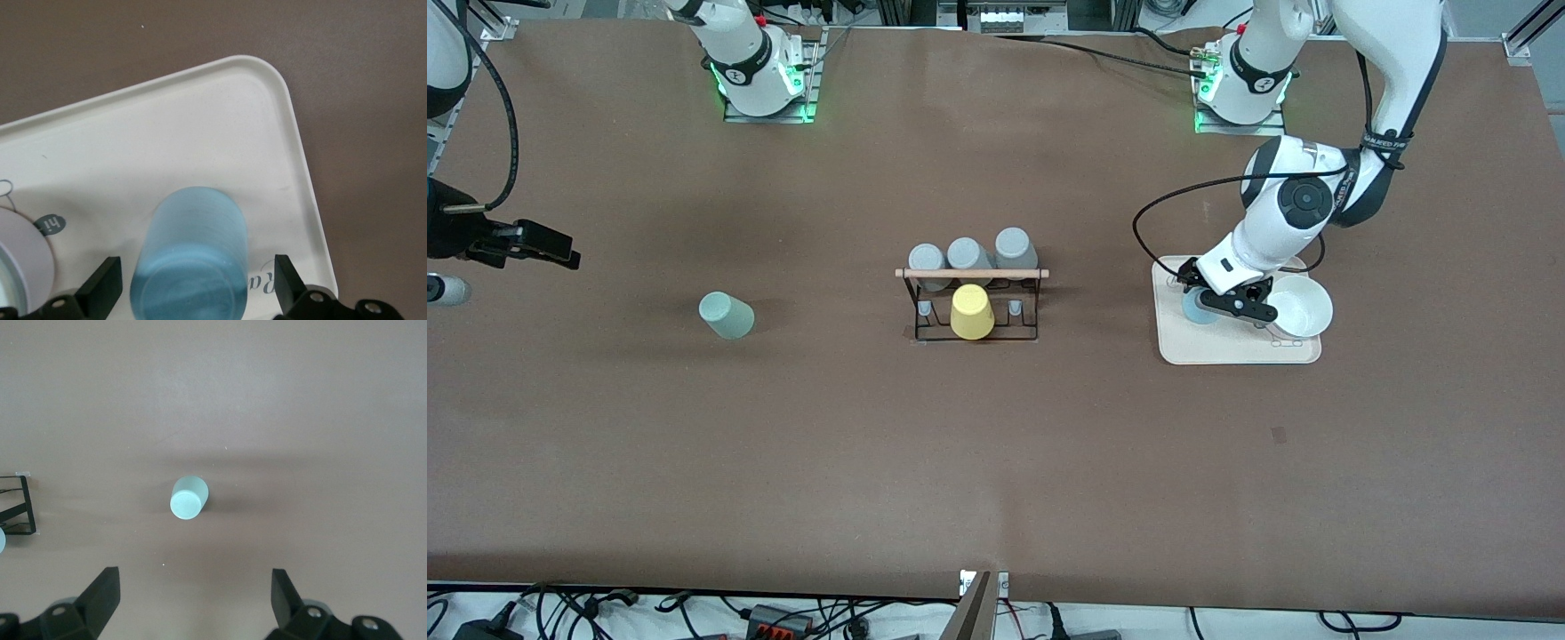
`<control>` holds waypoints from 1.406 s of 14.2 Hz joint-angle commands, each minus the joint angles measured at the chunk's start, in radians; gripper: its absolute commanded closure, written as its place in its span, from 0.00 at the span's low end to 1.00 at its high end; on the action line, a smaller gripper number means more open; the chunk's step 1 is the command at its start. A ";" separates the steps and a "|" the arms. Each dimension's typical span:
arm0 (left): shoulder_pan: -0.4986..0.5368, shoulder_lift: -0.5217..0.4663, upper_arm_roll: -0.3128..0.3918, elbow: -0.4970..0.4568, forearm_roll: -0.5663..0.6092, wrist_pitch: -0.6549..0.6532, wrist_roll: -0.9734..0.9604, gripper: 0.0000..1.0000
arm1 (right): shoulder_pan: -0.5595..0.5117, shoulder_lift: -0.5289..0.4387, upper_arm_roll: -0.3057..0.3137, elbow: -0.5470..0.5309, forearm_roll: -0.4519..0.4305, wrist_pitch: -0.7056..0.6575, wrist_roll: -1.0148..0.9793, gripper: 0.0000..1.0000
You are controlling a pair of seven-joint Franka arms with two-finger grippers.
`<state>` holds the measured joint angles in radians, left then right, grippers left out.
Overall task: Hang scattered cups on rack with three cups
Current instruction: 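Close the left gripper around the light blue cup, then lift the light blue cup and carry it to the rack peg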
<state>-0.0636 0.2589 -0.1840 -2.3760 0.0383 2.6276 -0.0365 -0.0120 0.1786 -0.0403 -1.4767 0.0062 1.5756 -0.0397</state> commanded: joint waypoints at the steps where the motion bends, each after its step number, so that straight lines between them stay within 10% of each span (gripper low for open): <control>1: 0.004 0.005 -0.003 -0.017 0.018 0.031 0.010 0.11 | -0.005 -0.004 0.003 0.006 0.003 0.012 0.004 0.00; 4: 0.005 0.016 -0.003 -0.015 0.018 0.029 0.010 0.59 | -0.006 -0.005 0.003 0.004 0.000 0.032 0.004 0.00; 6: 0.008 0.003 -0.003 -0.006 0.018 0.028 0.009 0.71 | -0.006 -0.008 0.003 -0.001 -0.003 0.034 0.004 0.00; 13: 0.011 -0.089 -0.005 0.099 0.018 -0.105 0.001 0.71 | -0.019 -0.010 0.003 -0.013 -0.003 0.058 0.004 0.00; 20: -0.001 -0.073 -0.120 0.636 0.012 -0.681 -0.125 0.71 | -0.014 -0.010 0.003 -0.011 -0.003 0.066 0.004 0.00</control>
<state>-0.0641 0.1621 -0.2596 -1.8824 0.0385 2.0489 -0.0742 -0.0246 0.1783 -0.0408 -1.4786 0.0052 1.6327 -0.0397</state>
